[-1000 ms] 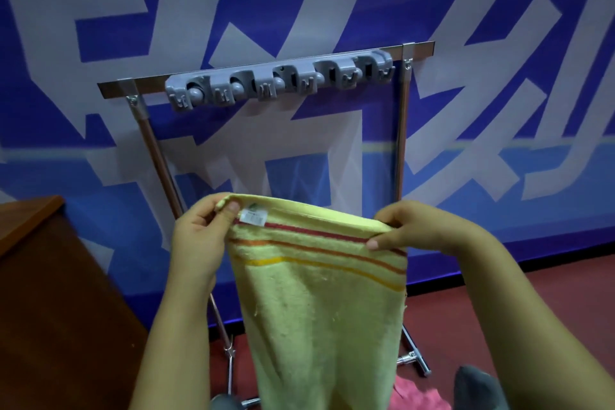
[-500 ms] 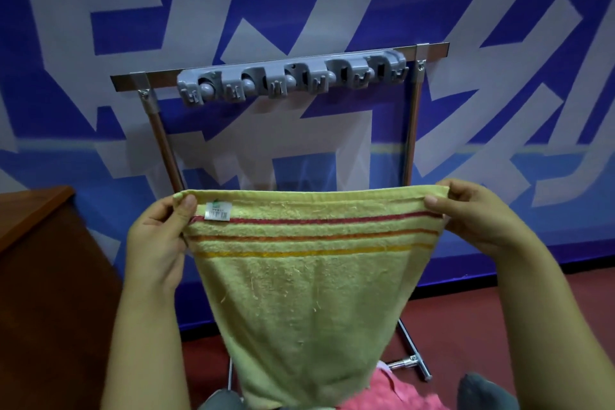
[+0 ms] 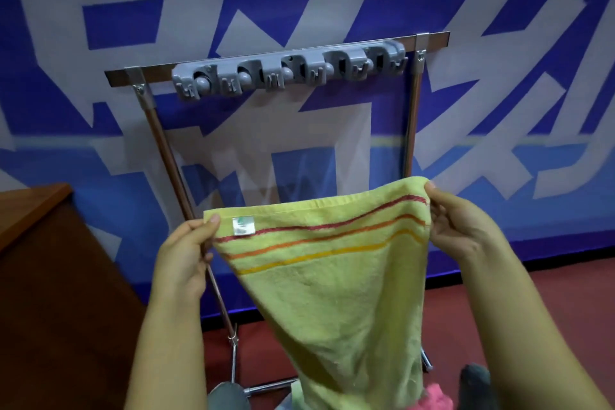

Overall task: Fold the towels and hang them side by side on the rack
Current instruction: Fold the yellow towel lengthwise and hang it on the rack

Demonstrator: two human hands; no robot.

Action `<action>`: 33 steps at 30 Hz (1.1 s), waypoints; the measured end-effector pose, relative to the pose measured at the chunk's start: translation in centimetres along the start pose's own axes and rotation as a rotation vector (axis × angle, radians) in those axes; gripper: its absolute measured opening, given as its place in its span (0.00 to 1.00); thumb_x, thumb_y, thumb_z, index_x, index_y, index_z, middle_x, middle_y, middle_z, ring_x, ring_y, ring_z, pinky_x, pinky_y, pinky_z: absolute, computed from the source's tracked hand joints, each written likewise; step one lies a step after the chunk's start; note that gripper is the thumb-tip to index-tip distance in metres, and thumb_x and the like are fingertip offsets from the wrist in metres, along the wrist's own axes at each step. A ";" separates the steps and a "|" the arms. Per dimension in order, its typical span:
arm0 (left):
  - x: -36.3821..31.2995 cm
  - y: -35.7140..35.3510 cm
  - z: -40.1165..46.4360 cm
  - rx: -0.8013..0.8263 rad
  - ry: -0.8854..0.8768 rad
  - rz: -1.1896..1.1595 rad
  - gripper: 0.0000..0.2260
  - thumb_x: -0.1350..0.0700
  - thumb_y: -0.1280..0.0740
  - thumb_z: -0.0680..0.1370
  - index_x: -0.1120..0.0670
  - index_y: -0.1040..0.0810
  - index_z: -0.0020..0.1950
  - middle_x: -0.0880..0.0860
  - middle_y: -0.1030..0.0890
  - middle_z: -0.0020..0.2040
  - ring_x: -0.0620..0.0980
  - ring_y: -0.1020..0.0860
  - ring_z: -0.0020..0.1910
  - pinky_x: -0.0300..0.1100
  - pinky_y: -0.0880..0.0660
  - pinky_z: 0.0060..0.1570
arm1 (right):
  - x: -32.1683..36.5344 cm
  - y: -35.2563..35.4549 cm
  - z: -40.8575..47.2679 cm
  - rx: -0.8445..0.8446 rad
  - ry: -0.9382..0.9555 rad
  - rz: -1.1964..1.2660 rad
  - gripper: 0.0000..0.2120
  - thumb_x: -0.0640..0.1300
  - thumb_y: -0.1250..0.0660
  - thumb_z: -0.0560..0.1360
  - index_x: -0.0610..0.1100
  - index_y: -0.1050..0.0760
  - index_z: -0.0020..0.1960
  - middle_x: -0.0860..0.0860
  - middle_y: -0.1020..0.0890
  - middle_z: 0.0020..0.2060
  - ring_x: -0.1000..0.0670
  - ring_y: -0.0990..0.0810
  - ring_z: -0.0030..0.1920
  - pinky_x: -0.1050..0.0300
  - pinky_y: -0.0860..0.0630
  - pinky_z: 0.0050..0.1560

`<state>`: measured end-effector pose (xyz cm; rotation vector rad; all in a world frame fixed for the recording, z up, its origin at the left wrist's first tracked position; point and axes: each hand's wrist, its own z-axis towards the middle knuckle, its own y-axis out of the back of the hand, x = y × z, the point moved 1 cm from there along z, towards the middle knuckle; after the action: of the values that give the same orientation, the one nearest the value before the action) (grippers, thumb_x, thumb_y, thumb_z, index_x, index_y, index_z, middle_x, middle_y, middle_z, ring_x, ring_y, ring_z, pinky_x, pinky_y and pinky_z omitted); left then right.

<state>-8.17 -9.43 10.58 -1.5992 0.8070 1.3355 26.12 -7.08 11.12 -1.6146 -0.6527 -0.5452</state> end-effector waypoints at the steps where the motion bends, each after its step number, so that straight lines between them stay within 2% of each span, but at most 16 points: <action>1: 0.0 -0.6 -0.5 0.021 -0.011 0.011 0.09 0.61 0.33 0.75 0.53 0.27 0.35 0.45 0.24 0.24 0.42 0.30 0.27 0.34 0.35 0.29 | -0.4 -0.5 -0.1 -0.030 0.018 -0.018 0.06 0.39 0.33 0.75 0.40 0.27 0.39 0.50 0.21 0.23 0.56 0.20 0.24 0.64 0.21 0.29; 3: -0.2 -2.0 -1.5 0.074 -0.026 -0.001 0.08 0.62 0.33 0.75 0.55 0.27 0.36 0.47 0.22 0.25 0.42 0.27 0.26 0.32 0.29 0.28 | -1.2 -1.4 -0.3 -0.026 0.039 -0.126 0.11 0.38 0.41 0.79 0.40 0.28 0.38 0.51 0.23 0.22 0.55 0.23 0.23 0.65 0.24 0.25; 5: -0.7 -3.6 -2.8 0.131 -0.036 -0.017 0.07 0.62 0.34 0.76 0.58 0.26 0.38 0.49 0.21 0.26 0.42 0.24 0.26 0.32 0.26 0.28 | -2.1 -2.6 -0.9 0.007 0.086 -0.236 0.12 0.37 0.41 0.79 0.40 0.28 0.36 0.51 0.26 0.21 0.55 0.27 0.22 0.66 0.27 0.22; 7: -1.1 -5.3 -4.1 0.186 -0.044 -0.001 0.06 0.62 0.34 0.76 0.60 0.24 0.39 0.51 0.20 0.28 0.42 0.23 0.26 0.33 0.25 0.28 | -2.8 -3.7 -1.5 0.037 0.127 -0.337 0.12 0.36 0.41 0.79 0.38 0.27 0.37 0.52 0.26 0.20 0.57 0.28 0.21 0.67 0.29 0.23; 11: -1.4 -7.9 -6.5 0.273 -0.077 0.057 0.04 0.62 0.33 0.76 0.62 0.22 0.42 0.57 0.21 0.33 0.47 0.22 0.30 0.35 0.23 0.31 | -4.3 -6.0 -3.0 0.085 0.202 -0.554 0.10 0.39 0.37 0.77 0.42 0.23 0.38 0.46 0.24 0.31 0.52 0.25 0.33 0.63 0.23 0.31; 14: -1.6 -9.0 -7.9 0.314 -0.145 0.148 0.04 0.62 0.32 0.75 0.62 0.20 0.42 0.57 0.20 0.33 0.47 0.22 0.32 0.36 0.22 0.33 | -5.0 -7.2 -3.9 0.118 0.260 -0.655 0.09 0.41 0.35 0.76 0.45 0.22 0.39 0.49 0.19 0.32 0.52 0.21 0.36 0.59 0.22 0.36; 19: -2.1 -9.2 -9.0 0.312 -0.210 0.234 0.03 0.62 0.30 0.74 0.61 0.19 0.44 0.53 0.19 0.30 0.46 0.21 0.31 0.36 0.21 0.34 | -5.5 -8.0 -5.3 0.128 0.333 -0.781 0.05 0.43 0.34 0.76 0.45 0.20 0.43 0.47 0.17 0.36 0.50 0.18 0.39 0.49 0.19 0.45; 24: -2.4 -9.0 -9.5 0.287 -0.253 0.317 0.03 0.60 0.30 0.74 0.59 0.18 0.45 0.55 0.17 0.34 0.46 0.18 0.33 0.39 0.19 0.38 | -5.5 -8.7 -6.6 0.170 0.379 -0.887 0.05 0.43 0.34 0.75 0.44 0.19 0.45 0.51 0.16 0.33 0.56 0.17 0.36 0.57 0.19 0.42; 29: -2.9 -8.9 -10.3 0.271 -0.314 0.383 0.03 0.60 0.32 0.75 0.57 0.17 0.45 0.52 0.16 0.34 0.44 0.17 0.34 0.35 0.21 0.37 | -5.3 -9.2 -7.1 0.157 0.431 -0.979 0.06 0.45 0.34 0.75 0.47 0.19 0.45 0.50 0.16 0.35 0.53 0.16 0.39 0.49 0.18 0.46; 33: -3.0 -9.0 -10.7 0.274 -0.376 0.429 0.05 0.61 0.33 0.76 0.56 0.17 0.44 0.50 0.17 0.34 0.41 0.18 0.34 0.32 0.22 0.36 | -5.4 -9.5 -7.4 0.152 0.484 -1.010 0.06 0.45 0.35 0.75 0.48 0.19 0.44 0.53 0.16 0.34 0.56 0.17 0.38 0.53 0.19 0.45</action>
<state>3.58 -15.74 15.87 -0.9509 1.0773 1.6775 15.83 -14.16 15.35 -0.8574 -1.0804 -1.5170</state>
